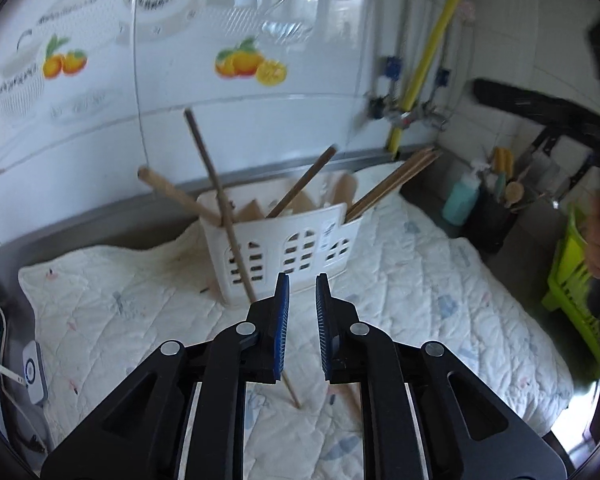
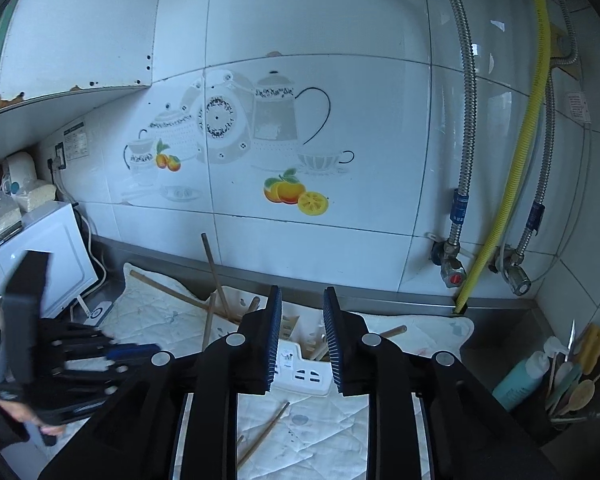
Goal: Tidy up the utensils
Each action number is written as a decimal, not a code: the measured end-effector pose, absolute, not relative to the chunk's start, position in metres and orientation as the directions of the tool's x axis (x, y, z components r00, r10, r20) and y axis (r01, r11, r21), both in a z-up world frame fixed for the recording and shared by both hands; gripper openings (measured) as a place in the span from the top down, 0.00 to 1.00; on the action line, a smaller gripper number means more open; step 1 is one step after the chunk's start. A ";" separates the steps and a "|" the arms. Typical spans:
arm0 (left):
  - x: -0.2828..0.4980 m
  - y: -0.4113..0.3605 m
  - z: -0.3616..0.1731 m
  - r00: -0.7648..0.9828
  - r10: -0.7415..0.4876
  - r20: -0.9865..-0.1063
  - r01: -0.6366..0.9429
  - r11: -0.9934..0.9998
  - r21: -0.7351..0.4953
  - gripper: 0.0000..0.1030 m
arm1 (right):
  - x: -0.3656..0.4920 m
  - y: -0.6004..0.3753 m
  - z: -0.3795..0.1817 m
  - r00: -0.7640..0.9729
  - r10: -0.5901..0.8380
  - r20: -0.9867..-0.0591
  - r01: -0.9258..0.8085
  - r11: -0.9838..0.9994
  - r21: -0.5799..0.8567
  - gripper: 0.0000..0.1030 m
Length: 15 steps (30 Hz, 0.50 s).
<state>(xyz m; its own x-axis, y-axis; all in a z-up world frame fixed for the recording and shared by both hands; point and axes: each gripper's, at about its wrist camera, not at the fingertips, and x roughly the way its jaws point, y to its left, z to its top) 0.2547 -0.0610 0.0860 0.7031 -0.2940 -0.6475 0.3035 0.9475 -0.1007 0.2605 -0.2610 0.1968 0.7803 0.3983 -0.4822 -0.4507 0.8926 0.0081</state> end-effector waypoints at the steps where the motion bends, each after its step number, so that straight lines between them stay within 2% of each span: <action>1: 0.262 -0.059 0.080 0.696 -0.286 -0.659 0.293 0.950 -0.103 0.84 | 0.256 -0.263 0.196 0.780 0.406 -0.476 -0.456 0.890 0.012 0.79; 5: 0.291 -0.049 0.061 0.677 -0.247 -0.693 0.229 0.966 -0.120 0.79 | 0.242 -0.266 0.192 0.777 0.424 -0.465 -0.473 0.881 0.013 0.78; 8: 0.304 -0.043 0.054 0.664 -0.272 -0.696 0.215 0.962 -0.171 0.78 | 0.236 -0.267 0.189 0.773 0.434 -0.463 -0.485 0.875 0.010 0.78; 10: 0.310 -0.042 0.053 0.659 -0.284 -0.697 0.207 0.959 -0.194 0.74 | 0.234 -0.266 0.187 0.771 0.437 -0.463 -0.490 0.872 0.007 0.78; 15: 0.321 -0.045 0.049 0.665 -0.261 -0.700 0.190 0.965 -0.180 0.73 | 0.232 -0.264 0.184 0.767 0.447 -0.460 -0.500 0.866 0.008 0.78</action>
<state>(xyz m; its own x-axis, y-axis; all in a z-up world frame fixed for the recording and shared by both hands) 0.3213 -0.0451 0.0494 0.6649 -0.2612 -0.6998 0.1902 0.9652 -0.1796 0.2319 -0.2636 0.1843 0.7672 0.4469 -0.4600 -0.4999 0.8661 0.0077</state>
